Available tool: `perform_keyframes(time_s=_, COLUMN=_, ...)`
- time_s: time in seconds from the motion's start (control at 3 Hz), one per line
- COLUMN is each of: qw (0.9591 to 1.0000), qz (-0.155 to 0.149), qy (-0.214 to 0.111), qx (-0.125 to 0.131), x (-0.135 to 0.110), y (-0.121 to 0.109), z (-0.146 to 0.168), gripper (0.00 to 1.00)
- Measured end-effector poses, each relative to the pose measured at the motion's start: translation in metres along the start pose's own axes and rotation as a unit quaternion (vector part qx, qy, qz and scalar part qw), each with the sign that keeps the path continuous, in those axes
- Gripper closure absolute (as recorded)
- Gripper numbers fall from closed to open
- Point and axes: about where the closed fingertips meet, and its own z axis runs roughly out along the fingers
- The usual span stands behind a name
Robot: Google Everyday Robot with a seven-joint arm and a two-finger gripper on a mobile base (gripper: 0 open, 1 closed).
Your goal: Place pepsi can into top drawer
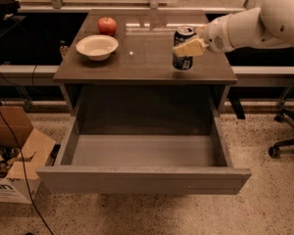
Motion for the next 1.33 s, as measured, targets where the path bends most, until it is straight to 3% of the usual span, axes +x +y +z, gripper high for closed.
perform_keyframes(time_s=0.33, qw=0.9995, qz=-0.02, qy=-0.007, qx=-0.023, x=0.011, y=0.06, z=-0.036, gripper=1.0)
perform_keyframes(time_s=0.67, qw=0.9984, qz=-0.019, qy=0.0, qx=-0.053, x=0.045, y=0.119, z=-0.045, gripper=1.0)
perform_keyframes(time_s=1.0, qw=0.9971, qz=-0.01, qy=0.019, qx=-0.073, x=0.071, y=0.142, z=-0.036, gripper=1.0)
perform_keyframes(time_s=1.33, qw=0.9971, qz=-0.01, qy=0.02, qx=-0.073, x=0.071, y=0.142, z=-0.035, gripper=1.0)
